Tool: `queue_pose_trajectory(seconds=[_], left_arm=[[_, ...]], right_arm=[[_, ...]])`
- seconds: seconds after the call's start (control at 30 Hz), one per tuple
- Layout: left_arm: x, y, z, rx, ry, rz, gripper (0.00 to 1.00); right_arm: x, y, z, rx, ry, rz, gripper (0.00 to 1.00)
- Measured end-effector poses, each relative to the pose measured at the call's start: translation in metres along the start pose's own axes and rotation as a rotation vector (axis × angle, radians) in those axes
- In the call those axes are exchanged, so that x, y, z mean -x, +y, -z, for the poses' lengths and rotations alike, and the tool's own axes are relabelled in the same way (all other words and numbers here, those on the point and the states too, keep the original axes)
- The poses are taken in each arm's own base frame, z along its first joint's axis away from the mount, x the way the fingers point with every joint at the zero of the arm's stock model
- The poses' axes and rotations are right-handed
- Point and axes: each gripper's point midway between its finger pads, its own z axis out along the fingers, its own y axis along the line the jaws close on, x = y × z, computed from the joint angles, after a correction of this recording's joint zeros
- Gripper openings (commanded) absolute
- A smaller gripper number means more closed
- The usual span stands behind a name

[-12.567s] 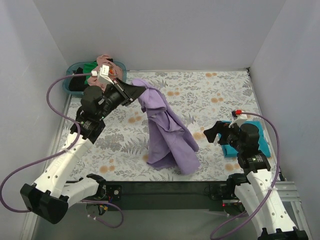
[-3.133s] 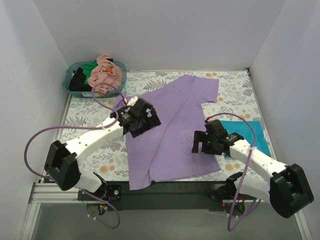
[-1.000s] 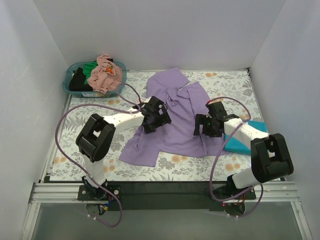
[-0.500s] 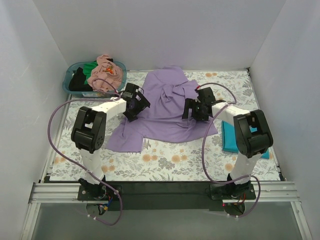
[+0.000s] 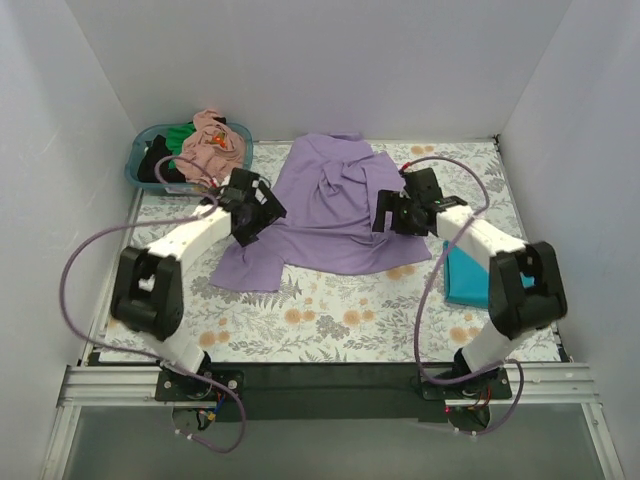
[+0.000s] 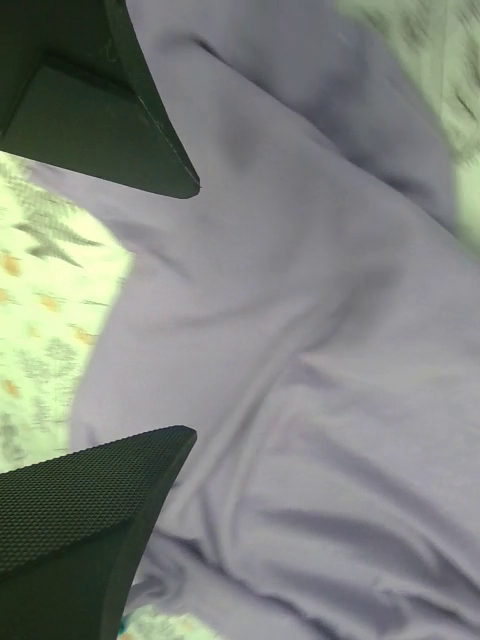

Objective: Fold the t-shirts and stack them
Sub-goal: Flatten the tshirt out

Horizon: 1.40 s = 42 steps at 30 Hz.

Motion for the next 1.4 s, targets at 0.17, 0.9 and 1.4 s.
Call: queue_pose_trajectory(seconds=[0.17, 0.9, 1.4], left_arm=[[0.000, 0.044, 0.085, -0.014, -0.152, 0.110, 0.98], [-0.036, 0.199, 0.048, 0.391, -0.116, 0.363, 0.82], [-0.014, 0.179, 0.020, 0.330, -0.112, 0.313, 0.00]], right_arm=[[-0.006, -0.004, 0.069, 0.011, -0.153, -0.029, 0.98], [-0.088, -0.035, 0.093, 0.001, -0.128, -0.125, 0.98], [-0.094, -0.039, 0.095, -0.005, -0.135, -0.131, 0.98]])
